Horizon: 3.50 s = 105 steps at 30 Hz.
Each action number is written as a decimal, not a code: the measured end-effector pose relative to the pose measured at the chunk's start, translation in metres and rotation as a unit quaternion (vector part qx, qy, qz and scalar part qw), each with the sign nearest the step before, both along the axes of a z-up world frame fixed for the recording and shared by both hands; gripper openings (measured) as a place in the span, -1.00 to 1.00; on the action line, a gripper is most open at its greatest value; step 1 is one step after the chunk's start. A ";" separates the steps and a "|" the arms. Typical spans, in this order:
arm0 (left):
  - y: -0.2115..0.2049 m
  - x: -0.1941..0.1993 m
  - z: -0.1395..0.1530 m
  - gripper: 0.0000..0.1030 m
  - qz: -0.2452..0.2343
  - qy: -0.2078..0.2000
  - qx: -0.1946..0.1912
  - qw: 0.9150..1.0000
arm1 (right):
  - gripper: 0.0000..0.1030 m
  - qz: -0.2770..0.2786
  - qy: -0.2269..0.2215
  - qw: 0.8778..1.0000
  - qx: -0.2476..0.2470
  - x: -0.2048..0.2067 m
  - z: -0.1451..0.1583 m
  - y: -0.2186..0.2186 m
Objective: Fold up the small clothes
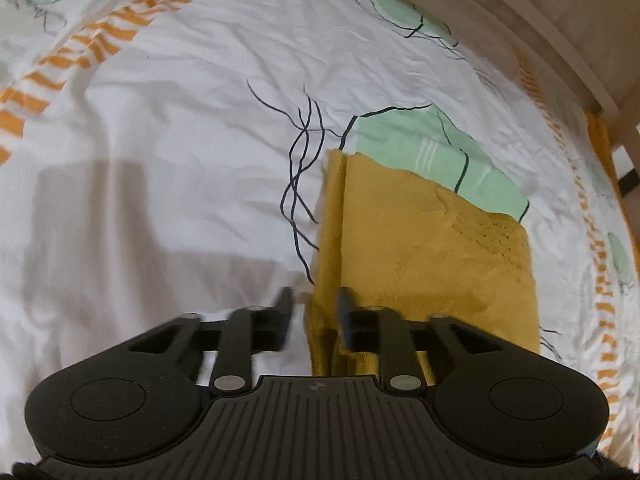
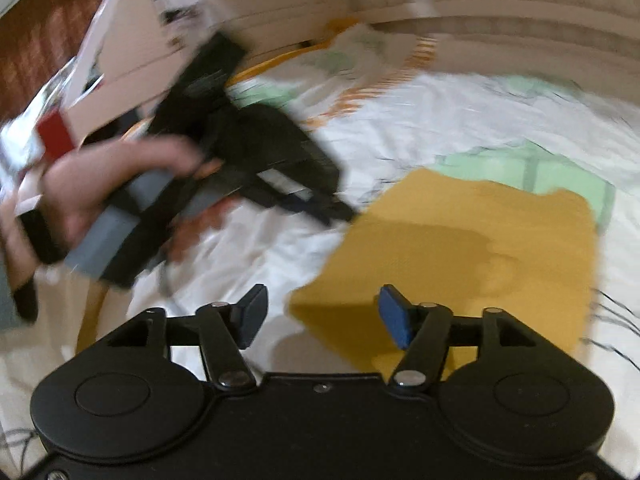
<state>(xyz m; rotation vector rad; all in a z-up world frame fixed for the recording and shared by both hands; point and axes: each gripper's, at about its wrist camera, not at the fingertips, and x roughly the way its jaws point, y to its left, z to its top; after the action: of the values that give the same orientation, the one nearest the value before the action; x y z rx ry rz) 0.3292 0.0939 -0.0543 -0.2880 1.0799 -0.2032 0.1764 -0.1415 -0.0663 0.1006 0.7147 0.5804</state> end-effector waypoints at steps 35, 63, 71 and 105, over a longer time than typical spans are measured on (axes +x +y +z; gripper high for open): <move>-0.009 -0.043 -0.028 -0.14 -0.026 0.056 -0.042 0.997 | 0.59 -0.185 0.172 0.936 0.246 0.088 -0.068 -0.150; -0.036 -0.024 -0.034 0.51 -0.082 0.041 -0.063 0.994 | 0.77 -0.105 0.167 0.940 0.279 0.120 -0.076 -0.151; -0.048 -0.022 -0.039 0.43 -0.102 0.040 -0.126 0.986 | 0.77 -0.093 0.171 0.940 0.281 0.129 -0.075 -0.151; -0.089 -0.221 -0.029 -0.64 -0.136 0.035 -0.095 0.985 | -0.03 -0.215 0.198 0.953 0.078 -0.076 -0.013 -0.205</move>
<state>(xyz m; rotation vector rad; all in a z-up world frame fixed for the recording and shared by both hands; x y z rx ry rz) 0.1082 0.0049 -0.0834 -0.3196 1.1697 -0.5469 0.1002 -0.3463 -0.0789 0.5191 1.0009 0.1940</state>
